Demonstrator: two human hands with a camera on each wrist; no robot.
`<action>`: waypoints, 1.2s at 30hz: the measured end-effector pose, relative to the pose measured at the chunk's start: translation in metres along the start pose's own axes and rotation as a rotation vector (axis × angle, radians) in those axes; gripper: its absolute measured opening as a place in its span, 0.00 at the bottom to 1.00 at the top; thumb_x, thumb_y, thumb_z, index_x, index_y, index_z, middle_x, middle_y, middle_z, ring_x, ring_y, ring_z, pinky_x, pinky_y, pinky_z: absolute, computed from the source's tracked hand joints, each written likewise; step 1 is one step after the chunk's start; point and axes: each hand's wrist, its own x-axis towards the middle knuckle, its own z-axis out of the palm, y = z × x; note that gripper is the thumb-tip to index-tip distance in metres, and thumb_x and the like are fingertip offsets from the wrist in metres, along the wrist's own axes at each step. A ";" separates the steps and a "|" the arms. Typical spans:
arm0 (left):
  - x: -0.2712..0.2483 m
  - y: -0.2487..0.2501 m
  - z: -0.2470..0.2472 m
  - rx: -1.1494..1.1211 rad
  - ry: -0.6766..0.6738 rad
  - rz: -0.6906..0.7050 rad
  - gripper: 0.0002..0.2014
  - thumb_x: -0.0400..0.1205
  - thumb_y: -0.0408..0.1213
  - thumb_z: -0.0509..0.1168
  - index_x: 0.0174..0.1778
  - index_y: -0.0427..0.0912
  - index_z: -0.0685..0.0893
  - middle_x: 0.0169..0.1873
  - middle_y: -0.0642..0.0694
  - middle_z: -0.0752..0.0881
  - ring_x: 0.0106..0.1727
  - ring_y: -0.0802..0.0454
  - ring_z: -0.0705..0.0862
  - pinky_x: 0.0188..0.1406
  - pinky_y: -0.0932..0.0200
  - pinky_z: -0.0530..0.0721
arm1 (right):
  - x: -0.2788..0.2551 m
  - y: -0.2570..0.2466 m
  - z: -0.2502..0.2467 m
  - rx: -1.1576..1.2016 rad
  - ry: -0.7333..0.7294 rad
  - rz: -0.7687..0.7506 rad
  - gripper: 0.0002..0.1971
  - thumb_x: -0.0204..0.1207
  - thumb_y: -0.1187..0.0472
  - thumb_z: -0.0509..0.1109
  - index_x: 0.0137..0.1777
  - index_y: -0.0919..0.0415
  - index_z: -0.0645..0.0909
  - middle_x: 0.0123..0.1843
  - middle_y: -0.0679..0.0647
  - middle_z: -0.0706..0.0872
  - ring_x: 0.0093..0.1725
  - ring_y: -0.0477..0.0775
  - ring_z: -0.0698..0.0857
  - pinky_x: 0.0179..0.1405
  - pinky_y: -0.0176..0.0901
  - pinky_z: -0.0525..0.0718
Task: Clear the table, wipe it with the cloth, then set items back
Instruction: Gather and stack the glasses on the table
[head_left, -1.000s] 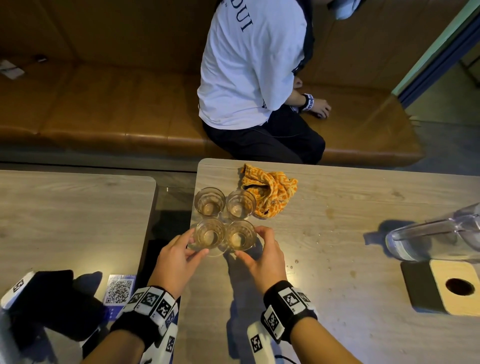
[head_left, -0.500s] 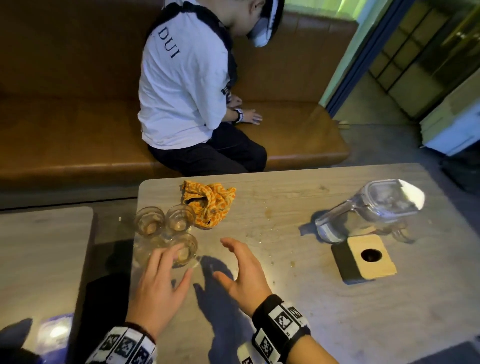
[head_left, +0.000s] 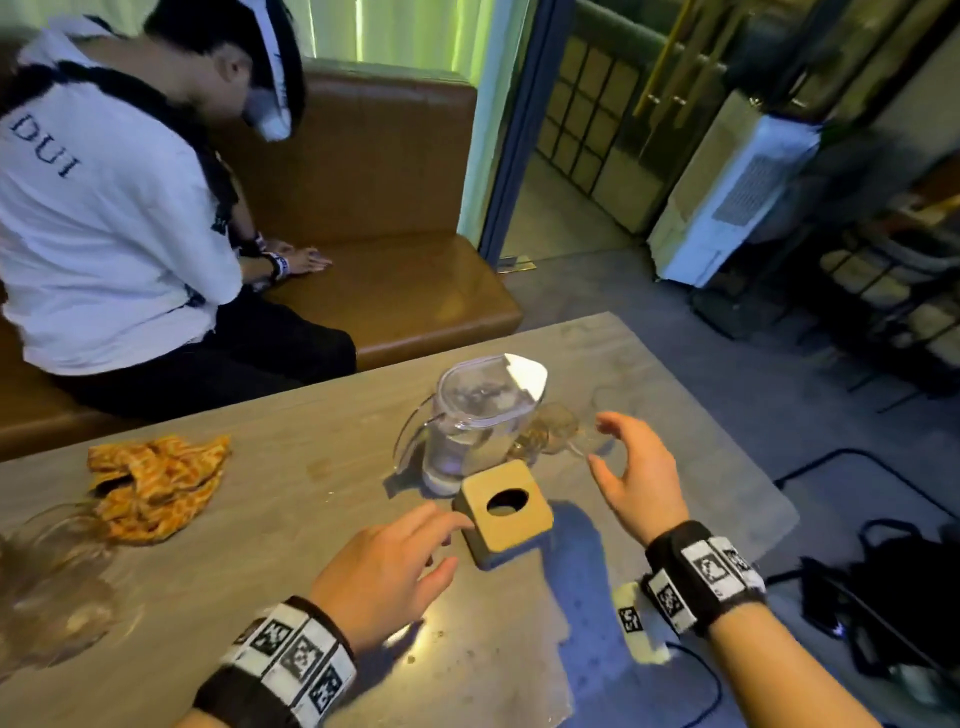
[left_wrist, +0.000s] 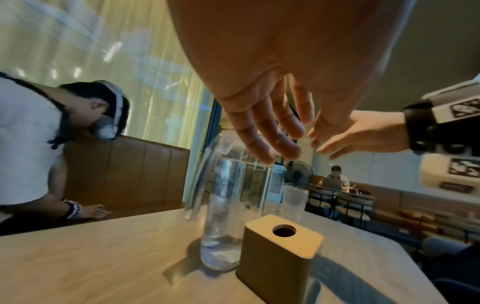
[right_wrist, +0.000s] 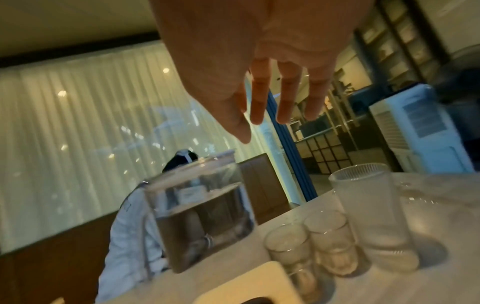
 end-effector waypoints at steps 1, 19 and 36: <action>0.014 0.007 0.009 0.028 -0.035 -0.009 0.21 0.81 0.60 0.47 0.69 0.65 0.70 0.56 0.67 0.75 0.47 0.64 0.83 0.45 0.59 0.86 | 0.016 0.018 0.001 -0.051 -0.087 -0.019 0.24 0.71 0.66 0.76 0.68 0.60 0.77 0.60 0.58 0.84 0.61 0.64 0.82 0.60 0.51 0.77; 0.189 0.089 0.081 0.257 -0.151 -0.112 0.17 0.85 0.50 0.57 0.70 0.57 0.71 0.62 0.55 0.76 0.58 0.55 0.80 0.54 0.59 0.80 | 0.176 0.124 0.075 -0.817 -1.008 -0.142 0.31 0.74 0.49 0.74 0.76 0.45 0.70 0.71 0.54 0.81 0.81 0.65 0.64 0.56 0.97 0.31; 0.308 0.021 0.142 0.804 -0.405 -0.639 0.29 0.87 0.35 0.54 0.84 0.36 0.52 0.83 0.30 0.55 0.79 0.24 0.62 0.78 0.31 0.57 | 0.152 0.112 -0.040 -0.357 -0.459 -0.144 0.38 0.65 0.37 0.76 0.73 0.43 0.66 0.65 0.50 0.76 0.74 0.59 0.70 0.70 0.90 0.43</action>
